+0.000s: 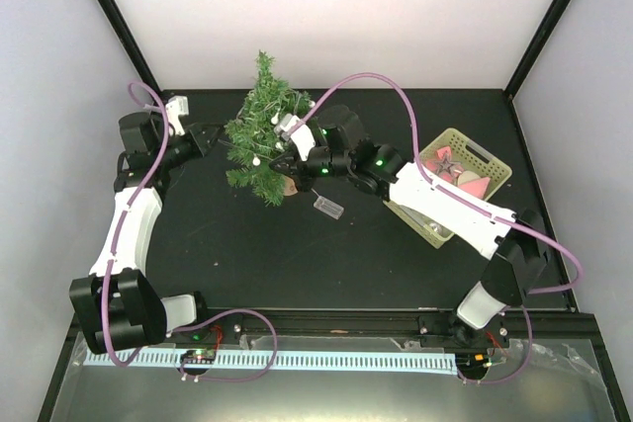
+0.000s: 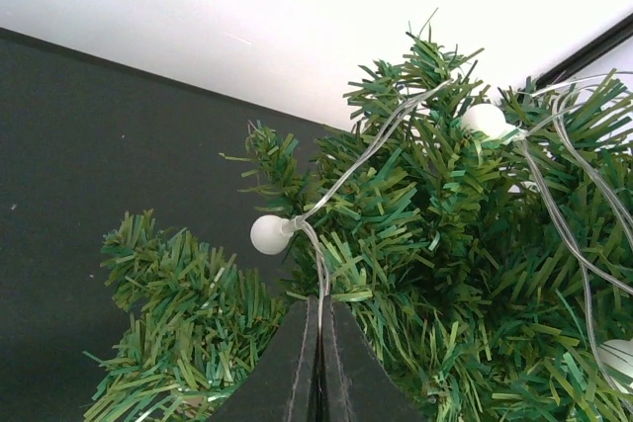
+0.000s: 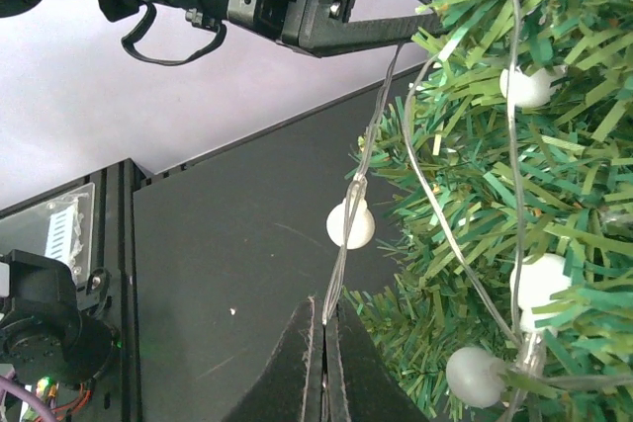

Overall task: Decorate the small christmas tree
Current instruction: Wrap the decoration item around the Christmas tree.

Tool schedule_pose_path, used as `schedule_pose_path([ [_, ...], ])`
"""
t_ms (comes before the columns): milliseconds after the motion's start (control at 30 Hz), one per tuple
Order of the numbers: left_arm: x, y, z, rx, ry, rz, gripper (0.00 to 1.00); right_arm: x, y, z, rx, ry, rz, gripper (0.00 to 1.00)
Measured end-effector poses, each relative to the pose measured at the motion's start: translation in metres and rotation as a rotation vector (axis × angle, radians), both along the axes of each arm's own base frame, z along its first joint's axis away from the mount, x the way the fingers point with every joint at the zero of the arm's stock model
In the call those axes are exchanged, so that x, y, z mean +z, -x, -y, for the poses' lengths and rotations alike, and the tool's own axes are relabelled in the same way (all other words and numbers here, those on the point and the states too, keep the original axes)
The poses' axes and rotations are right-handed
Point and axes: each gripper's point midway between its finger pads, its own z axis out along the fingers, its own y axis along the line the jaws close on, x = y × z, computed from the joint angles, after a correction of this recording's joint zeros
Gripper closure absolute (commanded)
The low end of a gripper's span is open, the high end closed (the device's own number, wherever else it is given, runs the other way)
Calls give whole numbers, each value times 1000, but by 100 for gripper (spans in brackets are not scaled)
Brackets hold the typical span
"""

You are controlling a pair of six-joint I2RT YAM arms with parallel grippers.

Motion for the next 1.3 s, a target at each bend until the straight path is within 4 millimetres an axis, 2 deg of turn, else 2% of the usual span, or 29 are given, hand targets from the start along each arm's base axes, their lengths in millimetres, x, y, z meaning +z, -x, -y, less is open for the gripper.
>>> schedule_pose_path([
  [200, -1, 2, 3, -18, 4, 0, 99, 1, 8, 0, -18, -1, 22, 99],
  [367, -8, 6, 7, -43, 14, -18, 98, -18, 15, 6, -57, 23, 22, 98],
  [600, -20, 5, 6, -41, 21, -48, 97, -32, 6, 9, -124, 41, 54, 96],
  [867, -31, 6, 4, -30, 23, -69, 96, -25, -8, 9, -175, 29, 130, 95],
  [1133, -53, 5, 3, -32, 43, -109, 97, -50, -9, 12, -174, 77, 132, 81],
  [1300, -55, 4, 2, -30, 46, -113, 97, -62, -2, 12, -134, 94, 133, 68],
])
